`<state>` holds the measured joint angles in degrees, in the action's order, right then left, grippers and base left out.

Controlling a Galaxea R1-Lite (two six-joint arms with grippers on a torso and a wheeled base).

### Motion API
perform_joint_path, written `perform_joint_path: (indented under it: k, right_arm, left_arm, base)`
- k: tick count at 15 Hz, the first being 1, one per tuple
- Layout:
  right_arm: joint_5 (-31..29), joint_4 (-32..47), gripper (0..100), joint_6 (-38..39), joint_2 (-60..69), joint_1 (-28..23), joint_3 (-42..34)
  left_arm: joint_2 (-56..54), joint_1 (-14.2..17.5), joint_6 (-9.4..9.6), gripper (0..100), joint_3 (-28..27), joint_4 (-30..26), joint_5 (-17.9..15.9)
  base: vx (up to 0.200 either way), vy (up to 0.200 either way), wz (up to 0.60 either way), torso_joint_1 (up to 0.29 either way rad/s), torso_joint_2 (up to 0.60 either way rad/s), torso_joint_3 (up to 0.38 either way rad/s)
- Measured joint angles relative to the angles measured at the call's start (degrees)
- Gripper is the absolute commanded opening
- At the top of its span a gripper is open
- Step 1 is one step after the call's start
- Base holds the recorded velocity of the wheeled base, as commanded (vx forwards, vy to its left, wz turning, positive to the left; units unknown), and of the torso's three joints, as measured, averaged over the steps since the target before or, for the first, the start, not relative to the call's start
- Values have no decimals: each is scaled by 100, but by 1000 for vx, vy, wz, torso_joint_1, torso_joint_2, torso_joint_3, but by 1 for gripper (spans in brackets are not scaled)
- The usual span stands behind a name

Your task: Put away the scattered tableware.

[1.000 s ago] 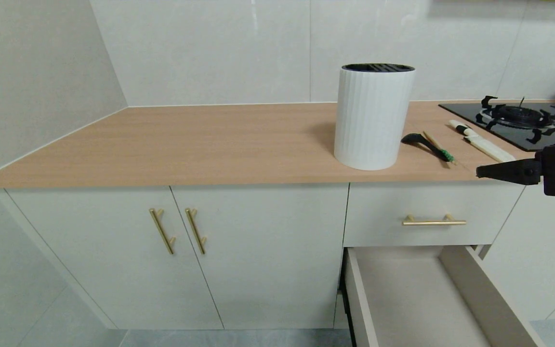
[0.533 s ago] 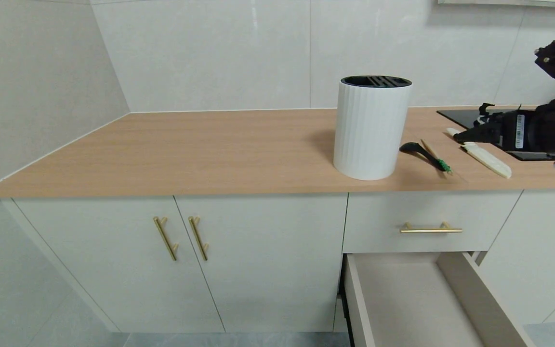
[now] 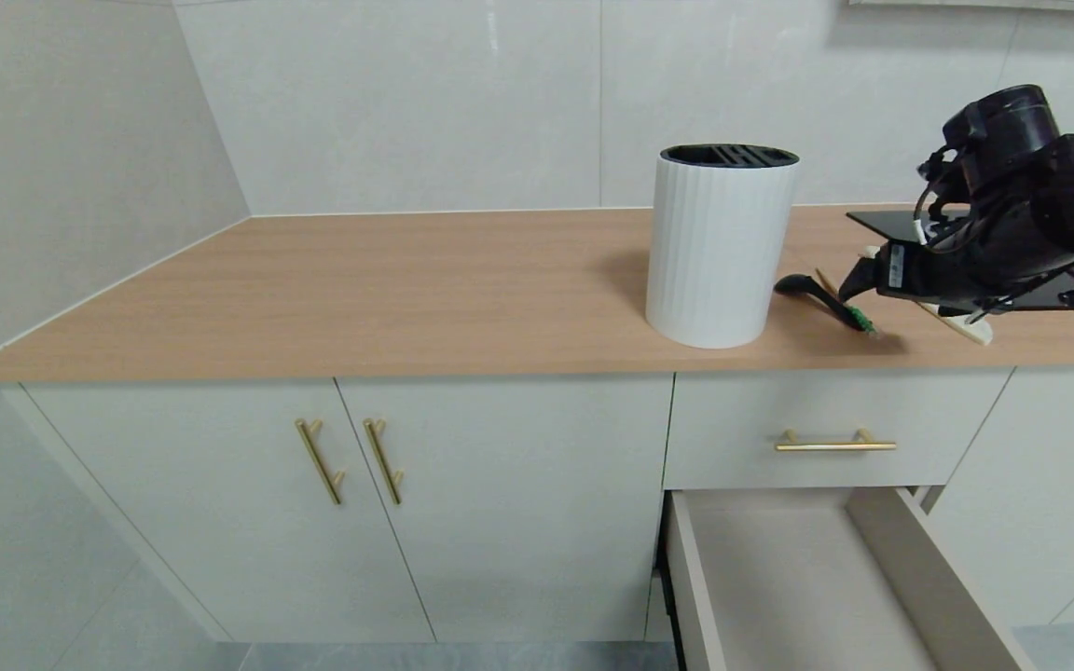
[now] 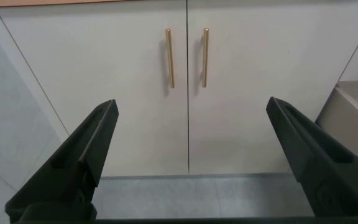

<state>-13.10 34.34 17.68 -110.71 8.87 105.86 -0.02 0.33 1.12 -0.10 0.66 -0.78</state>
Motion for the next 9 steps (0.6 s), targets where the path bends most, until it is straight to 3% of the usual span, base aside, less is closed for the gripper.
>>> perform_joint_path:
  k: [8, 9]
  right_arm:
    - [-24, 12, 100, 9, -533, -76, 202]
    - [-24, 12, 0, 9, -561, -87, 213]
  left_arm:
    - [0, 0, 2, 100, 0, 0, 7]
    - [0, 0, 2, 100, 0, 2, 5]
  base:
    - [0, 0, 0, 0, 0, 0]
    - [0, 0, 0, 0, 0, 0]
